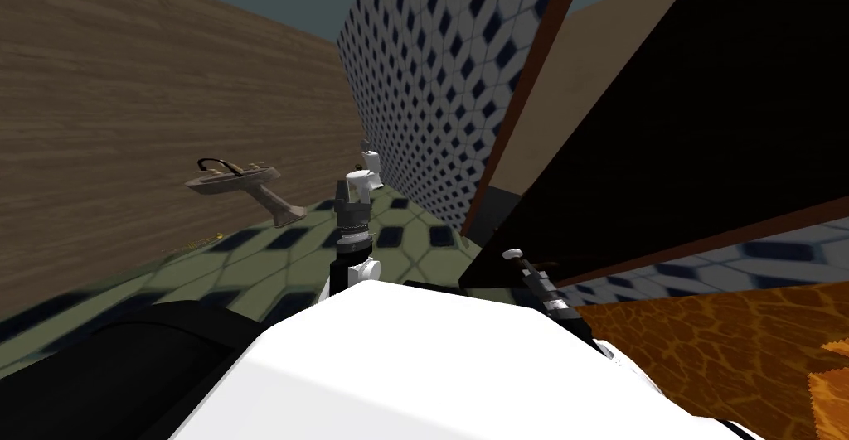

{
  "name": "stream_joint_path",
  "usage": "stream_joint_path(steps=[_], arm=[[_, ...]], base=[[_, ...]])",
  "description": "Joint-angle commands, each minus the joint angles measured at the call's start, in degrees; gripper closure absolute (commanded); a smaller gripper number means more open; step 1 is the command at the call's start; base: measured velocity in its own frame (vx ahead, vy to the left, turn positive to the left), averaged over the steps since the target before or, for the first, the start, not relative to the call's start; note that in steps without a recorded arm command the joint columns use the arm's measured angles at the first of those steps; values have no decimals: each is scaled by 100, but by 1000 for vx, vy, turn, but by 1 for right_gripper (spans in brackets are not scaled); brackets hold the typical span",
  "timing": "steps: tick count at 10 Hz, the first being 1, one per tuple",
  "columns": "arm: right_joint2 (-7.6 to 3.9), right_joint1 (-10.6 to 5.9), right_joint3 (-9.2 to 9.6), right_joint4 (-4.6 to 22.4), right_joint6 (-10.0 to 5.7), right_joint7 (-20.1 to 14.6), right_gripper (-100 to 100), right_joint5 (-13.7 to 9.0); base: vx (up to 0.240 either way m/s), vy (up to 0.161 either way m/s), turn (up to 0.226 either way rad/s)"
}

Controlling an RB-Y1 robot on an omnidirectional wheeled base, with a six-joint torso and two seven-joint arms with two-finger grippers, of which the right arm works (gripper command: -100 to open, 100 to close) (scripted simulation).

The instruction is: Pull the door open

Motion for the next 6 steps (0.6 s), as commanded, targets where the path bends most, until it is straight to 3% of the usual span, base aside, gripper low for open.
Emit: stream_joint_path(steps=[1, 3, 6], arm=[[-59, 46, -28, 11, -43, -1, 100, -22], [-24, 73, 5, -47, -30, -13, 100, -5], [-39, 92, 9, 29, -123, -18, 100, -10]], base=[[-177, -83, 132], [-116, -51, 68], [-161, -80, 159]])
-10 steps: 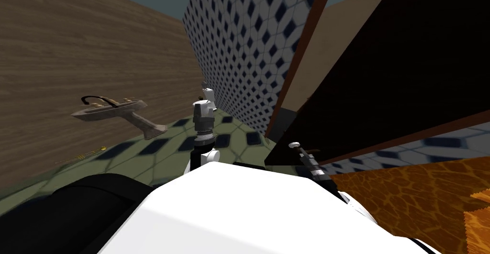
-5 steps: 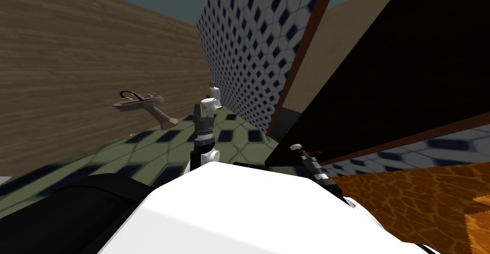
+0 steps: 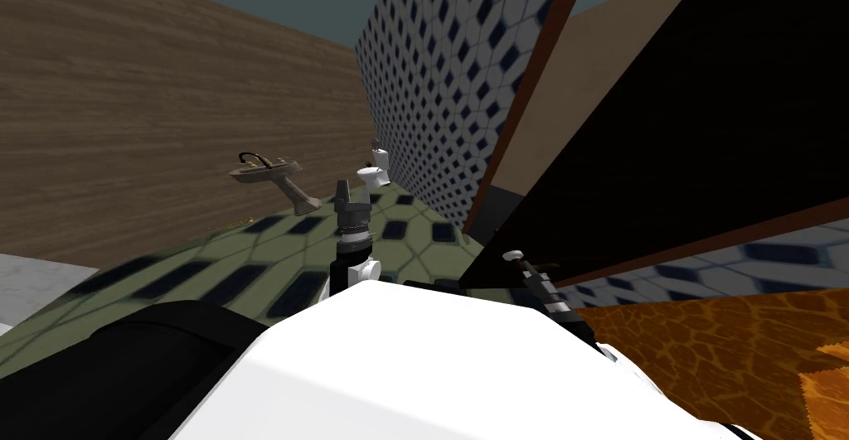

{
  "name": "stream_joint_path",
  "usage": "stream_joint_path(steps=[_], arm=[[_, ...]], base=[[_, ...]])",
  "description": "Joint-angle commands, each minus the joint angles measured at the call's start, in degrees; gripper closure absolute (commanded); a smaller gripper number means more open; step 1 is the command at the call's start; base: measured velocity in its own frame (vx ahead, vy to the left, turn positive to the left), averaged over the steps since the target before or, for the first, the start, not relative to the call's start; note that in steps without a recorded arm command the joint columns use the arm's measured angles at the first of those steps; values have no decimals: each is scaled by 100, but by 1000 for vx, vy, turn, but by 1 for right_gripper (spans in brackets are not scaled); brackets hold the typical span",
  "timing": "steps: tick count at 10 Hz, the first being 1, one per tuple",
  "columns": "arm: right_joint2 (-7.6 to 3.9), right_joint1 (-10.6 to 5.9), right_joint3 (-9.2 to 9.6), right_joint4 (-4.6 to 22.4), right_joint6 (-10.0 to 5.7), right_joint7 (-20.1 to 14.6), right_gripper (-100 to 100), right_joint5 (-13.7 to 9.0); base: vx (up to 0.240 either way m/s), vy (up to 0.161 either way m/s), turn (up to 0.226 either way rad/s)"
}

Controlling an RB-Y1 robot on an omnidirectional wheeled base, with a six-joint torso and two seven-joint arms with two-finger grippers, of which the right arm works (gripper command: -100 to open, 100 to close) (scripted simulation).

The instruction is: Pull the door open

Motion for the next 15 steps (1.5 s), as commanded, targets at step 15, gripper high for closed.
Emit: stream_joint_path(steps=[15], arm=[[-34, 179, 55, 227, -495, 27, 100, 30]], base=[[-115, -51, 96]])
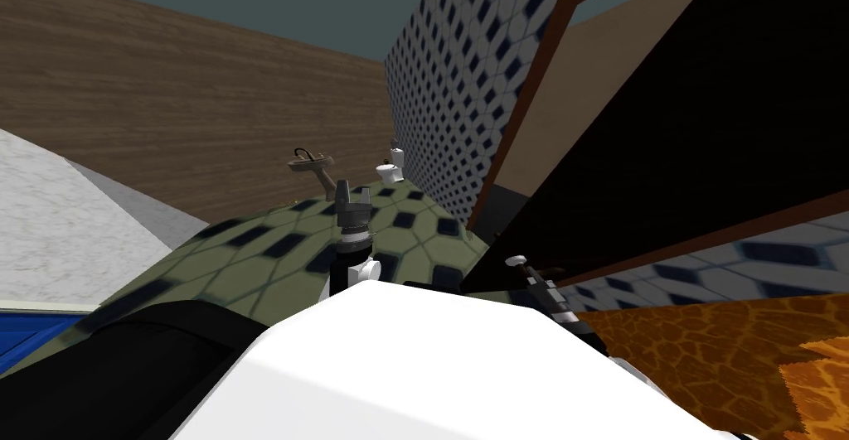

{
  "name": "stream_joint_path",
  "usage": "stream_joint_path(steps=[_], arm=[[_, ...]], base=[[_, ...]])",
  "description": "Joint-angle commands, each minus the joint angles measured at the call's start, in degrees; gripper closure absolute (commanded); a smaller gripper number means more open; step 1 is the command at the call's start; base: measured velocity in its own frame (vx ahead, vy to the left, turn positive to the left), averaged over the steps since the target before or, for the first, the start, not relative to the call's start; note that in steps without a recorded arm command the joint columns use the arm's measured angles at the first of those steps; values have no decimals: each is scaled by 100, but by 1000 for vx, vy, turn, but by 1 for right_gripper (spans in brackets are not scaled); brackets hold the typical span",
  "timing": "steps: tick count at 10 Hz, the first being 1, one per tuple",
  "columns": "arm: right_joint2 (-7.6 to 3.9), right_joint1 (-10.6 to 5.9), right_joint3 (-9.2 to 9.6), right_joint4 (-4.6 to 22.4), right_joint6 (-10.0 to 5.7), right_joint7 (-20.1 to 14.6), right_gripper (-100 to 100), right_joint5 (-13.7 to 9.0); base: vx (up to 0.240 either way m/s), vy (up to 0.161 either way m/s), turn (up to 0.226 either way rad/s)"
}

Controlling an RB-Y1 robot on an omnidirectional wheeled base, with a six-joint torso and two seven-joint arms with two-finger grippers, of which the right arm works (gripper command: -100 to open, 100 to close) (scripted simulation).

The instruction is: Pull the door open

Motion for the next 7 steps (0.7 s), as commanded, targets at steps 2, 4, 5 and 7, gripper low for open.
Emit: stream_joint_path(steps=[2, 4, 5, 7], arm=[[30, 114, 59, 26, -246, 53, 100, 54], [30, 114, 59, 26, -246, 53, 100, 54], [34, 143, 79, 84, -370, 72, 100, 74], [39, 191, 109, 178, -571, 102, 100, 105]], base=[[17, 5, 27], [7, -1, 2], [-3, 0, 27], [7, -9, 33]])
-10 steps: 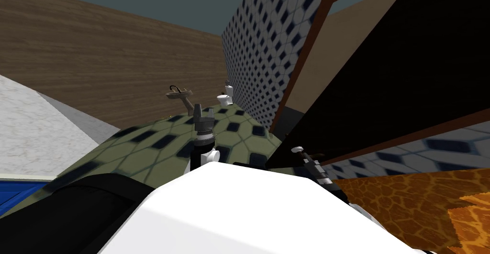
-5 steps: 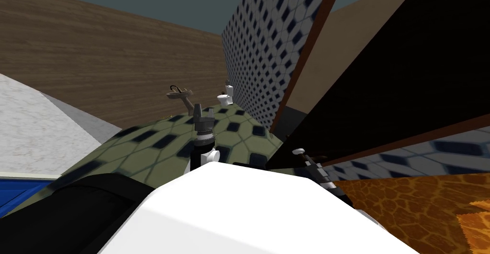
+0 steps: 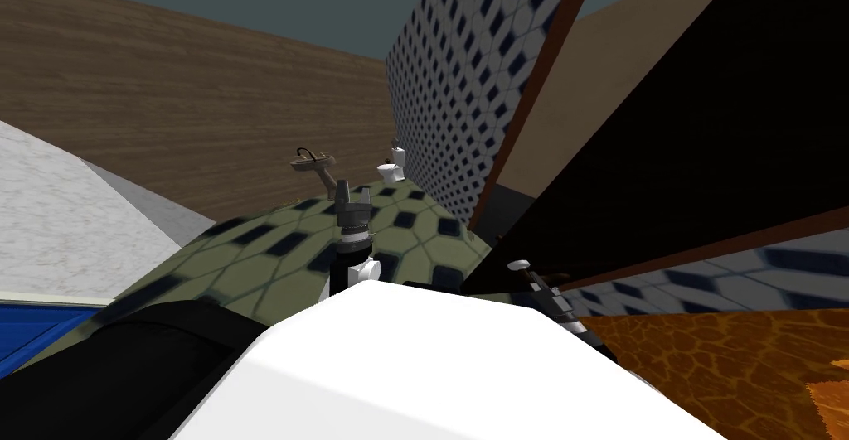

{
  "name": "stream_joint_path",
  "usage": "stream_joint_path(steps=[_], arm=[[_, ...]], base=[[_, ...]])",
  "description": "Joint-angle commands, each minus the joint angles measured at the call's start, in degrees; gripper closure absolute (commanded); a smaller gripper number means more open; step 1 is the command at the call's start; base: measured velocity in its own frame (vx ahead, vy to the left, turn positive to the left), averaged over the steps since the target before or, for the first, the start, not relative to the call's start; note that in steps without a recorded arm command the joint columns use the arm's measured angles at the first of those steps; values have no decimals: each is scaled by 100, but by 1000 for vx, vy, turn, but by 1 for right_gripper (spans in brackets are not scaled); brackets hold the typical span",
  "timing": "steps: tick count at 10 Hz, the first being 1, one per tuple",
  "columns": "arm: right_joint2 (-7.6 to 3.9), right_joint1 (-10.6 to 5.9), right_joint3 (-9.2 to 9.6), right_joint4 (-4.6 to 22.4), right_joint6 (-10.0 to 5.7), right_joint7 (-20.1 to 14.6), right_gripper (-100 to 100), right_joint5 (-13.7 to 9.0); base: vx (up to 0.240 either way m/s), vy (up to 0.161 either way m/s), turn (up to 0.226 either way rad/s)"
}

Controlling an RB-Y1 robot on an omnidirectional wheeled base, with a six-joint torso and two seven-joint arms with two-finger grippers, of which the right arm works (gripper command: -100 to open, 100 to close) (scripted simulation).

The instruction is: Pull the door open

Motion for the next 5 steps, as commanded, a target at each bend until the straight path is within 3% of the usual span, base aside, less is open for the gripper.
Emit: stream_joint_path(steps=[1, 3, 4, 5], arm=[[78, 22, 107, 123, -185, 5, 100, 85], [80, 59, 128, 191, -330, 26, 100, 106], [80, 59, 128, 222, -330, 26, 100, 106], [80, 98, 149, 260, -479, 48, 100, 128]], base=[[6, 0, 7], [1, -7, 14], [-2, -5, 18], [2, -14, 8]])
